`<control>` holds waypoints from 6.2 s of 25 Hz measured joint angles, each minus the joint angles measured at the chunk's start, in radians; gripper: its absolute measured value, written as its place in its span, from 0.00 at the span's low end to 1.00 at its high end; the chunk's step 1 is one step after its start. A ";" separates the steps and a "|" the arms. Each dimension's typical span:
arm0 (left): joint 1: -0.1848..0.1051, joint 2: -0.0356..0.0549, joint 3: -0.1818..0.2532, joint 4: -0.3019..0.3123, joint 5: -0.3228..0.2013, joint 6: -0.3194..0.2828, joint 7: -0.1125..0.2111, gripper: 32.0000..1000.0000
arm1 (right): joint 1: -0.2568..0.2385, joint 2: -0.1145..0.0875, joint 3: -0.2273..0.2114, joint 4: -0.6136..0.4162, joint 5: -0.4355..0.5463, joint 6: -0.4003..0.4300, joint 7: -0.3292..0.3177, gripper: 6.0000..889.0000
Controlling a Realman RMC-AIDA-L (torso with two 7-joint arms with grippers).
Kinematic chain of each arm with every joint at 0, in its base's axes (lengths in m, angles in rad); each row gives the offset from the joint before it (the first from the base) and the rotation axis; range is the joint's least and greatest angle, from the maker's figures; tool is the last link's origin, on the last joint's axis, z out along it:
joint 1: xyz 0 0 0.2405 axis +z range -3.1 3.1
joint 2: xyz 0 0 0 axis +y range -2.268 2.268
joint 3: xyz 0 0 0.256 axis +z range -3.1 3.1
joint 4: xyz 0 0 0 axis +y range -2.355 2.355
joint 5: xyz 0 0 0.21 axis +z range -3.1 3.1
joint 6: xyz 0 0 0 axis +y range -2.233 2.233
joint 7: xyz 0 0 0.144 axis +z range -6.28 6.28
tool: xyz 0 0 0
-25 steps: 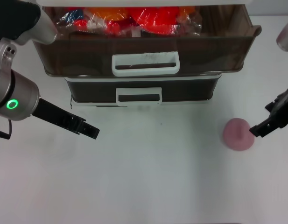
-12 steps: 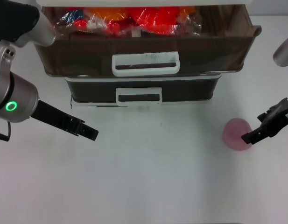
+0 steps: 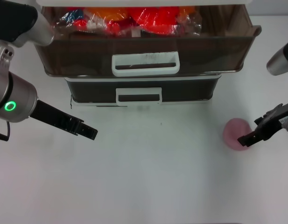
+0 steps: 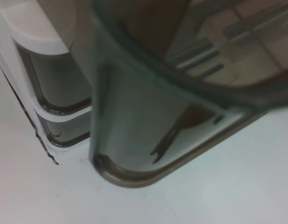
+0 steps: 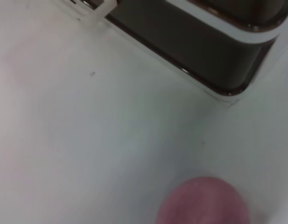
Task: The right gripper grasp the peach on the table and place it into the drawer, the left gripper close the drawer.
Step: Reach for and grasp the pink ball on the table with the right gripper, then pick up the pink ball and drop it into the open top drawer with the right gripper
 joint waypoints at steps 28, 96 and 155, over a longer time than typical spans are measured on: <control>-0.001 0.0002 0.000 -0.002 0.000 -0.002 0.002 0.81 | 0.043 0.000 0.005 0.116 0.000 -0.075 -0.006 0.38; -0.005 0.0017 0.000 -0.001 0.006 0.004 0.003 0.81 | -0.076 -0.090 0.168 -0.802 0.210 0.436 0.149 0.03; -0.017 0.0001 0.000 -0.003 0.000 -0.003 0.009 0.81 | 0.197 -0.144 0.202 -0.468 0.546 0.397 0.025 0.14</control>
